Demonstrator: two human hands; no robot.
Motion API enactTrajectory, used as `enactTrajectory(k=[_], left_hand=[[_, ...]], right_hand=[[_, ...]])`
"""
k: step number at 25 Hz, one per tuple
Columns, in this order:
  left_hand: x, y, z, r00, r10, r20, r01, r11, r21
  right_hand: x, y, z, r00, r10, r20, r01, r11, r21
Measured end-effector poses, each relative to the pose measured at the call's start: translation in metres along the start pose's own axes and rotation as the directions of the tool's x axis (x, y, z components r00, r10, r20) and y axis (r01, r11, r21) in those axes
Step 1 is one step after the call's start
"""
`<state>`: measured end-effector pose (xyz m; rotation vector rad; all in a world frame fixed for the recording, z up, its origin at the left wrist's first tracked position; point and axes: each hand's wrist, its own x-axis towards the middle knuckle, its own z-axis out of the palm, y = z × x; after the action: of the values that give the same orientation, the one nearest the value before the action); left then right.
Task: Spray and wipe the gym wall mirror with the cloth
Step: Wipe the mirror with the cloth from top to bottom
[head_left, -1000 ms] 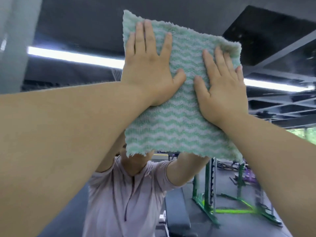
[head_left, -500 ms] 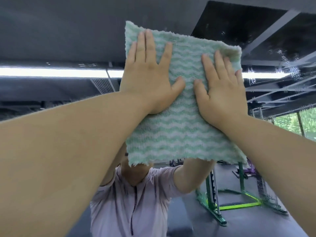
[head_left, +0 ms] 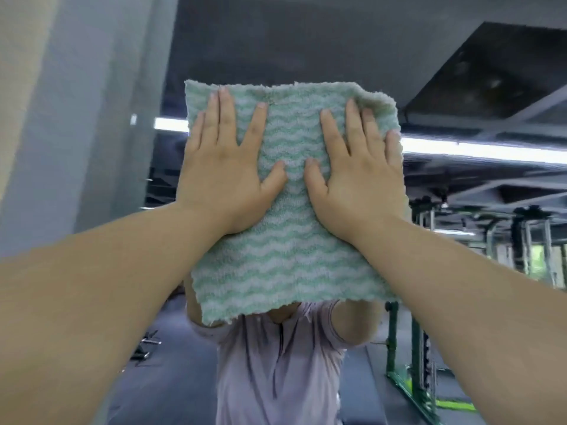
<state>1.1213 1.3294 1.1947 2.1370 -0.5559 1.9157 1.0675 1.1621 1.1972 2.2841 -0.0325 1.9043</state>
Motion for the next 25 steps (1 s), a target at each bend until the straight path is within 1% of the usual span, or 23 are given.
enactTrajectory(k=[3,5,8,11,14,17,21,25], left_hand=[[-0.021,-0.056,-0.007,0.997,-0.07,0.042,0.071,0.997,-0.008],[-0.028,-0.07,-0.008,0.997,-0.061,0.04,0.062,0.998,-0.017],[-0.028,-0.069,-0.005,0.999,-0.046,0.014,0.046,0.999,-0.026],[-0.029,-0.061,-0.003,0.996,-0.088,-0.005,0.088,0.996,-0.005],[-0.033,-0.039,-0.001,0.992,-0.124,0.004,0.124,0.992,-0.022],[-0.036,0.003,0.005,0.998,-0.065,-0.007,0.064,0.998,-0.029],[-0.035,0.082,0.018,0.999,0.015,-0.036,-0.015,1.0,-0.023],[-0.025,0.175,0.03,0.995,0.088,-0.04,-0.09,0.995,-0.05]], right_hand=[[-0.001,-0.063,0.012,0.999,-0.037,0.012,0.037,0.999,0.002],[-0.002,-0.078,0.016,1.0,-0.026,0.007,0.026,1.0,0.0],[-0.003,-0.08,0.016,1.0,-0.019,-0.006,0.019,1.0,0.007],[-0.005,-0.071,0.015,0.999,-0.05,-0.013,0.05,0.998,0.027],[-0.015,-0.046,0.012,0.997,-0.076,-0.031,0.077,0.996,0.036],[-0.03,-0.003,0.006,0.998,-0.039,-0.041,0.04,0.998,0.041],[-0.054,0.071,-0.005,0.999,0.028,-0.046,-0.026,0.999,0.035],[-0.077,0.162,-0.018,0.994,0.101,-0.049,-0.1,0.995,0.025]])
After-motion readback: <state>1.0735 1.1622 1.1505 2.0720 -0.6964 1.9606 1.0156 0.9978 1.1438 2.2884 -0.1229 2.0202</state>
